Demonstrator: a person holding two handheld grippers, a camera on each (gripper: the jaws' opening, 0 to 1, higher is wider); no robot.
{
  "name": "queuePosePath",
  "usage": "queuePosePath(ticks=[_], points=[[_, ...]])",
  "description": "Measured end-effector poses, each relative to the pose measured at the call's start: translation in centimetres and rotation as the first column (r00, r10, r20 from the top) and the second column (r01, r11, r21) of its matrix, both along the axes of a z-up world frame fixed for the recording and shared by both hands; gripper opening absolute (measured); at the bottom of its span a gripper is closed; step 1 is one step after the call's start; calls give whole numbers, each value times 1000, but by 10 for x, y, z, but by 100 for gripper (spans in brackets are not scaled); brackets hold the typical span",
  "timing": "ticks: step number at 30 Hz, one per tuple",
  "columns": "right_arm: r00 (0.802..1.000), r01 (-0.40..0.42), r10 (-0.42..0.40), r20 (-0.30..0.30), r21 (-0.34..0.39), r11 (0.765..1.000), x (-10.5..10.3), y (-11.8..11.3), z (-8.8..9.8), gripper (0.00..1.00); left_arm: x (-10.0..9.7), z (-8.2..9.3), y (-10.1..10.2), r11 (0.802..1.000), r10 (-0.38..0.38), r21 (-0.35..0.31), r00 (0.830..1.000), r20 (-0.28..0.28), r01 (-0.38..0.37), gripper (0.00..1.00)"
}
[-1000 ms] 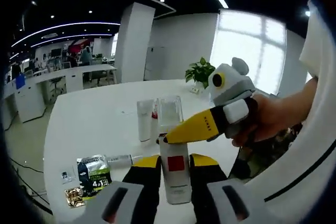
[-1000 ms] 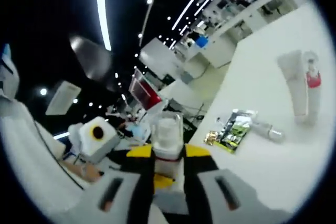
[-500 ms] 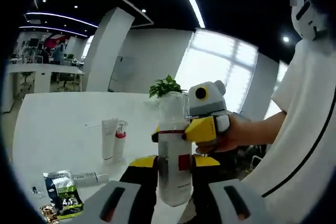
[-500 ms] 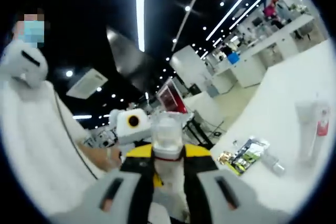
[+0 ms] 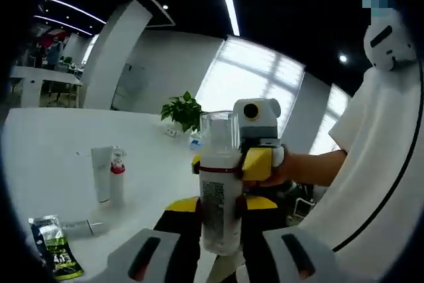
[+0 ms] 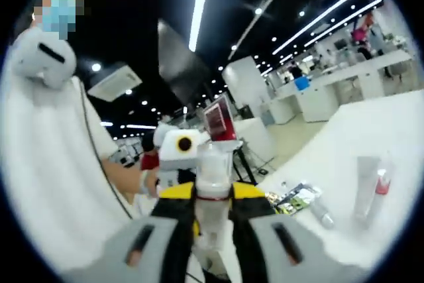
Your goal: Arrange the skincare products in the storage area until every visible bottle or jar stands upright without overlapping.
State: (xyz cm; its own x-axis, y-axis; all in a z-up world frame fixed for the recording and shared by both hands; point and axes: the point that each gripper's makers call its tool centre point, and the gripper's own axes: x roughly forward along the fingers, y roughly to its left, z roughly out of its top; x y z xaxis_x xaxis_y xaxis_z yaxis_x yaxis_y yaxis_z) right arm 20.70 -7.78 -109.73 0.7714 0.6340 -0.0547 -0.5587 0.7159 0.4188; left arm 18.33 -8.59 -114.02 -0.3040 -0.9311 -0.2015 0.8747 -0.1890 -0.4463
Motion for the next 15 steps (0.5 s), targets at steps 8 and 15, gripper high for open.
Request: queuePosePath(ticks=[8, 15], points=[[963, 242, -240, -124, -4, 970, 28, -7, -21, 27, 32, -25, -6, 955, 239, 122, 945, 225, -271, 21], [955, 218, -233, -184, -99, 971, 31, -3, -42, 19, 33, -42, 1, 945, 248, 134, 920, 303, -299, 22]])
